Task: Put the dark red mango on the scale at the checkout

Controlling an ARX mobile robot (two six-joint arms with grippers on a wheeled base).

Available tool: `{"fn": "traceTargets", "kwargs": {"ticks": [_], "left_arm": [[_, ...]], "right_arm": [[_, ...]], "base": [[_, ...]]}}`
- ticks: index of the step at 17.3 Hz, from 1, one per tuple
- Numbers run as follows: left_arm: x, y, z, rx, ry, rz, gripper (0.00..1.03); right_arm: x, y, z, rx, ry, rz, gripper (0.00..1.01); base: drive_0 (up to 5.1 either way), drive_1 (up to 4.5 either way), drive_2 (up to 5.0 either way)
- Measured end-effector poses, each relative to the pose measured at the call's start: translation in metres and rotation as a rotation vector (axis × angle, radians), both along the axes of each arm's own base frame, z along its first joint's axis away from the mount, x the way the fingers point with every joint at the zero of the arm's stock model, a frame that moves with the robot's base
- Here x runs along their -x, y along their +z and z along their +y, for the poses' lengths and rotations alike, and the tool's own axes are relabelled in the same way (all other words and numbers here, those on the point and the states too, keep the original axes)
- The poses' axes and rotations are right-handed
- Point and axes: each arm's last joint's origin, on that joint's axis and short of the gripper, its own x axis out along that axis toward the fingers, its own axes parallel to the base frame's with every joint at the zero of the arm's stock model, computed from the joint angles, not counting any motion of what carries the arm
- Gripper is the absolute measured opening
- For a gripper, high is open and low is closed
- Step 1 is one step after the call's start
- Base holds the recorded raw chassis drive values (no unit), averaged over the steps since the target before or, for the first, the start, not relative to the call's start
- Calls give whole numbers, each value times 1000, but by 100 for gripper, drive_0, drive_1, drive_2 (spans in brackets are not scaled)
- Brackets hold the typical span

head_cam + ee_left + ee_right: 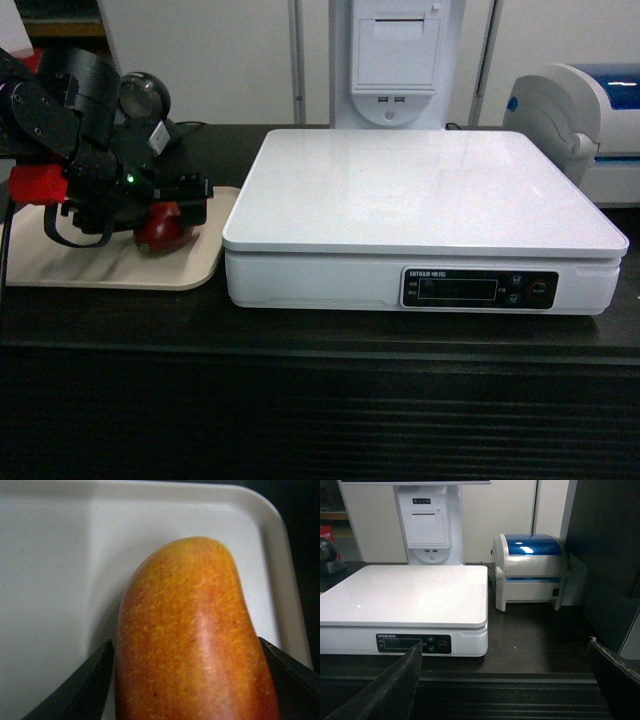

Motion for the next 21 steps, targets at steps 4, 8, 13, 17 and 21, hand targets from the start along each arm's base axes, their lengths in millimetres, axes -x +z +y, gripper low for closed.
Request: {"fn": "traceTargets", "kwargs": {"ticks": [4,8,13,17,21], "left_arm": [[2,2,1,-6,8,-8,61],[10,23,3,-20,27,-54,61],[39,117,-6,9,25,-305,60],[98,168,-81,114,-146,-450,60],[113,168,-135,148,-254,-452,60]], "right_arm": [[0,0,0,0,0,0,98],[0,0,0,0,0,0,98],[0,0,0,0,0,0,98],[0,0,0,0,0,0,98],[0,0,0,0,0,0,98]], "base": [[0,0,0],[0,0,0],[0,0,0],[0,0,0],[0,0,0]]}}
